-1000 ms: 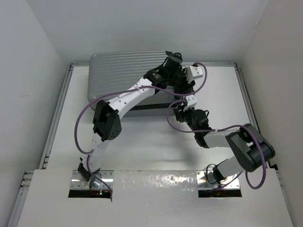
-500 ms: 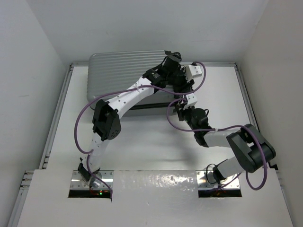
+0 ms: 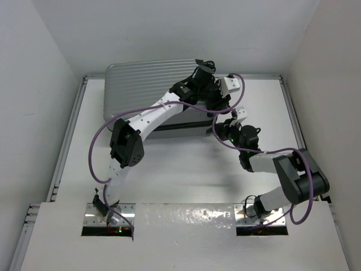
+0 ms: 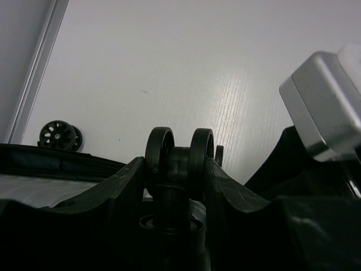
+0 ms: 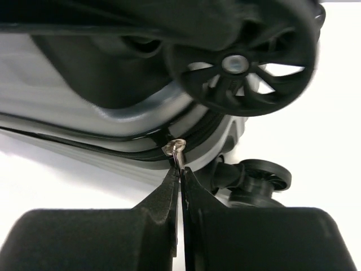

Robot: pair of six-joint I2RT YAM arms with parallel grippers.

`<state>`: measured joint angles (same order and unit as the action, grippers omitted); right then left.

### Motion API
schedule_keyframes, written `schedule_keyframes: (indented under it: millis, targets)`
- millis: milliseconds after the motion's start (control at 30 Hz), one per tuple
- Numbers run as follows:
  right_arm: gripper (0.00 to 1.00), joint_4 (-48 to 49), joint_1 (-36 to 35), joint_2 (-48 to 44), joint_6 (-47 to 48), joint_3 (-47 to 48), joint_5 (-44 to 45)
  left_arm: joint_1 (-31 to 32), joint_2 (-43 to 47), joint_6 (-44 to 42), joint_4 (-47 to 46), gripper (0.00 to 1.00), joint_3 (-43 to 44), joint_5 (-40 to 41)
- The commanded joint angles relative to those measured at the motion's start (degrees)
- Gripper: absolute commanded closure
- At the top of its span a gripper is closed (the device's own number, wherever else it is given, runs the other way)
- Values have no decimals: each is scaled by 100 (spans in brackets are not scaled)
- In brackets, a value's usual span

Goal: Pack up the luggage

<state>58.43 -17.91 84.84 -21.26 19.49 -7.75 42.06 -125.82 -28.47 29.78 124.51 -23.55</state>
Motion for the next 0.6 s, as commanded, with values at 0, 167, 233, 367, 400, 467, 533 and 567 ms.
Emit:
schedule_keyframes:
  millis: [0,167,233,367,400,467,533,567]
  targets:
    - [100,969,200,-222,-195,292,-332,-251,479,-194,-385,100,382,-44]
    - [100,915,446,-12,-422,381,-1112,-251,576,-475,-245,100,249,-79]
    - [100,1152,622,164,-511,381,-1377,-251,629,-589,-183,100,188,-114]
    - [100,1188,622,279,-458,538,-1993,-243,646,-581,-244,100,47,-115]
    - [100,1179,622,279,-476,556,-2046,-251,638,-546,-262,100,47,-123]
    - [100,1170,622,297,-537,600,-1994,-251,620,-511,-306,100,65,-106]
    - [100,1135,605,323,-537,644,-1897,-251,603,-467,-350,100,82,-106]
    - [100,1083,587,340,-529,714,-1854,-251,602,-458,-350,100,91,-115]
